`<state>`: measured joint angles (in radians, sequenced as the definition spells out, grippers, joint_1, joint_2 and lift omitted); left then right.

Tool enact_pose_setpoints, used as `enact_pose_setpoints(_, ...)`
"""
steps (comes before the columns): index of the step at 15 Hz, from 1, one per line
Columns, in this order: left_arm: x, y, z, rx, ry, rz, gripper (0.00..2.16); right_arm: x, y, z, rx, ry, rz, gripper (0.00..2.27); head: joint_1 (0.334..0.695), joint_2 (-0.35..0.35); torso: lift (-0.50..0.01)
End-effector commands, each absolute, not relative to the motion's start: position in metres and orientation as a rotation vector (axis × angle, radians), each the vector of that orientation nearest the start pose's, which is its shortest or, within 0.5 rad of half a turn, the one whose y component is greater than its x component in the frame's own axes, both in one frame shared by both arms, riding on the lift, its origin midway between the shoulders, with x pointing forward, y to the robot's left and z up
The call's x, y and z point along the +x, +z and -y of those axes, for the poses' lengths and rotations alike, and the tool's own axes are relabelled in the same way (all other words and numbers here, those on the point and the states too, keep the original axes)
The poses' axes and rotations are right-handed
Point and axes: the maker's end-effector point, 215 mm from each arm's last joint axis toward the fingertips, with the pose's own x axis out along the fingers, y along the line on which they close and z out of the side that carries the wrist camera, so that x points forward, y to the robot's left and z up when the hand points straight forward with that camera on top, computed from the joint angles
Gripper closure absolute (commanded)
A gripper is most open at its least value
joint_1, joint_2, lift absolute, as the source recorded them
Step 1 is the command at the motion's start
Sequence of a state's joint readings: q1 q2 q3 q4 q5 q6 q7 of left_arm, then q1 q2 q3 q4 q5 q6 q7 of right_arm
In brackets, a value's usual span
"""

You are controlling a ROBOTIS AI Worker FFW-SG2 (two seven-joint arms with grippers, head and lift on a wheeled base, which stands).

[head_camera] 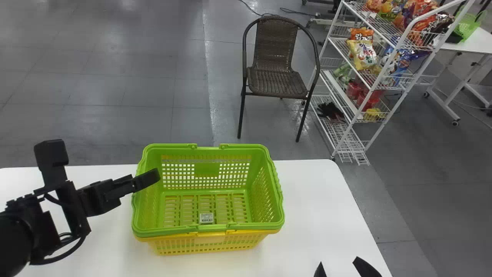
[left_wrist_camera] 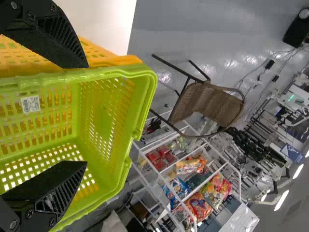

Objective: Grasp handle with right gripper to insert into left gripper then lift and swing left to center

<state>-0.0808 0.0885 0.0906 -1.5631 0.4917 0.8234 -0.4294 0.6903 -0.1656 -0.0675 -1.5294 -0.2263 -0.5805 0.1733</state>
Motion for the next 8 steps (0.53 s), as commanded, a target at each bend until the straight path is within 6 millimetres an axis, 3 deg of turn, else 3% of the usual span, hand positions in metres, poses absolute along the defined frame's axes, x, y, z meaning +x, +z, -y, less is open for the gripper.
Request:
enact_pose_setpoints(1,0.535,-0.441,-0.13,-0.593,-0.533,-0.617,0.1,0.306,-0.491,0.297,0.018,0.076,-0.136,0.16,0.695,-0.209,0.0)
enact_pose_setpoints(8,0.527,-0.418,-0.106,-0.649,-0.611,-0.627,0.1,0.305,-0.495,0.302,0.015,0.067,-0.142,0.16,0.695,-0.246,0.0)
